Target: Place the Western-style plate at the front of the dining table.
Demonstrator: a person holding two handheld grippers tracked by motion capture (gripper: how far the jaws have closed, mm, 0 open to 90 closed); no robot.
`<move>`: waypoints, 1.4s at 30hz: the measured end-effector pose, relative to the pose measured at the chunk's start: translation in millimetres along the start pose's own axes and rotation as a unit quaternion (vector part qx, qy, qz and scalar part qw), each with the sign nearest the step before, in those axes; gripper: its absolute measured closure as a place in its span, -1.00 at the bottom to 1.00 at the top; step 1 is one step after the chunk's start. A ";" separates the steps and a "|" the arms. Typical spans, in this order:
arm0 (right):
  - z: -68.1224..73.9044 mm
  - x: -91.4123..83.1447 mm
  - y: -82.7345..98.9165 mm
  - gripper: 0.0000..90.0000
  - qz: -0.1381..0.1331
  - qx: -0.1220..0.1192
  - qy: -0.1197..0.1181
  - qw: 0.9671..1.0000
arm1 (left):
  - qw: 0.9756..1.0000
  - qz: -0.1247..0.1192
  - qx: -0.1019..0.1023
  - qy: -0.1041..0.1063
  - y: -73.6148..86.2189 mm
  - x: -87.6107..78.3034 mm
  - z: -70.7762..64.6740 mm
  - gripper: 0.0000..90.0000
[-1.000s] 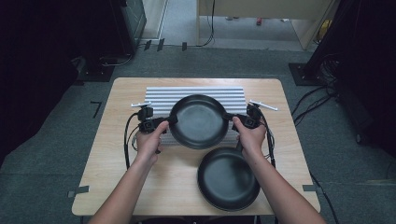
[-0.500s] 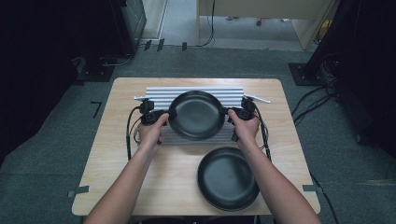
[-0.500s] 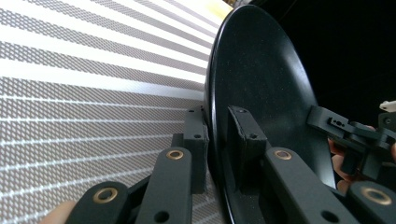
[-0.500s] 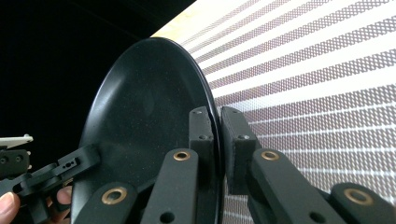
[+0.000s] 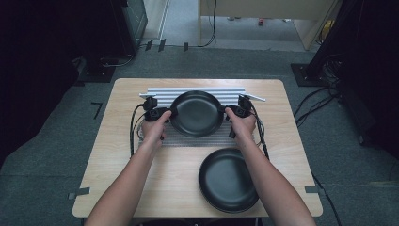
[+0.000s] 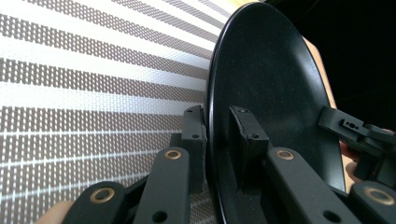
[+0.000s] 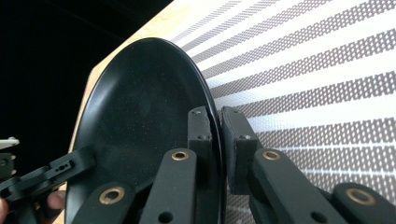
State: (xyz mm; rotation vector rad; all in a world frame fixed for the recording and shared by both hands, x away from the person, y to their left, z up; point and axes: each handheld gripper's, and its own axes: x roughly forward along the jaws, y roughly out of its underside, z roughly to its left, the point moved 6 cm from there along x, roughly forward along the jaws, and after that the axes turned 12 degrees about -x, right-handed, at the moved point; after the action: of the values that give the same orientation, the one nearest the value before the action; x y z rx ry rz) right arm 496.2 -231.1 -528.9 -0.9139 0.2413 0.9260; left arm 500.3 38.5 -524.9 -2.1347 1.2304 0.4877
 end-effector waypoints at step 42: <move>-22.4 -3.3 -6.2 0.12 -0.062 -0.082 0.058 0.993 | 0.990 -0.006 0.088 -0.108 -8.7 -0.2 7.9 -0.30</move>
State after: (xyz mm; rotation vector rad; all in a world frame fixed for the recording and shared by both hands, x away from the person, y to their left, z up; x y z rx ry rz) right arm 503.2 -251.9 -537.3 -1.1241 0.2080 0.7874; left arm 507.7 47.2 -527.7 -1.8852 1.0955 0.5673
